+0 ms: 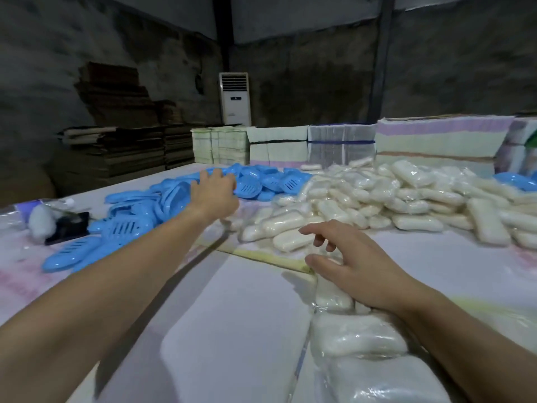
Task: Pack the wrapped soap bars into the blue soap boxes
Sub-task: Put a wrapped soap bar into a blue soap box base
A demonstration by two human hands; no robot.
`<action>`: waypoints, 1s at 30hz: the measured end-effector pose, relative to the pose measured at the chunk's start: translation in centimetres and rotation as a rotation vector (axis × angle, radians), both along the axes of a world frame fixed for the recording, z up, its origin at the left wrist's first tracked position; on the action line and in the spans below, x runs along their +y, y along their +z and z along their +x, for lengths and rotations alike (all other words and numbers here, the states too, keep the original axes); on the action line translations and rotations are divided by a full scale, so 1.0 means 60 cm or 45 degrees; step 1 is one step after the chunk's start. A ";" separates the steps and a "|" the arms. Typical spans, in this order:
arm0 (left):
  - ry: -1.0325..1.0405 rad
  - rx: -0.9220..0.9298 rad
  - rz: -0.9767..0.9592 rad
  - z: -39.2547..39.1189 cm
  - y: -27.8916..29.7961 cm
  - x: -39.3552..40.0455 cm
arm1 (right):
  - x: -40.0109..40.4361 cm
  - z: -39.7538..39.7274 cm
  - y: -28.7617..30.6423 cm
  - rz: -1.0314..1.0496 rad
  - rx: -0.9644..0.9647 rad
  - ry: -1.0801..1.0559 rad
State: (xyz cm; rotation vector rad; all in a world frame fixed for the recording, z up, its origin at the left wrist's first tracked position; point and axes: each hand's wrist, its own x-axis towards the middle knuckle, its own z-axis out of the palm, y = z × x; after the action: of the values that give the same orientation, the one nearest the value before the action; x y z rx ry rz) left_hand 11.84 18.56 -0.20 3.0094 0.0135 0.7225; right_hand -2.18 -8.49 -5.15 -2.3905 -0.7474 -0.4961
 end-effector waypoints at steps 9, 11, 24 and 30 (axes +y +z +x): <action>0.350 0.200 -0.045 0.030 -0.030 0.131 | 0.004 0.007 -0.003 -0.038 -0.033 0.028; 0.231 0.136 -0.040 0.035 -0.036 0.124 | 0.004 0.007 -0.003 -0.036 -0.026 0.028; -0.195 -0.275 -0.181 0.022 -0.021 -0.003 | 0.004 0.005 0.000 0.011 0.043 -0.006; -0.765 -0.183 -0.731 -0.040 0.015 -0.143 | -0.006 0.003 0.012 0.271 -0.171 -0.196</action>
State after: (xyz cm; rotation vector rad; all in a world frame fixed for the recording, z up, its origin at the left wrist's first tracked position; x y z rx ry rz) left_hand 9.43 9.97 0.69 2.2307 -0.5571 0.7027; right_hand -1.99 -8.84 -4.43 -2.2410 -0.5393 -0.7664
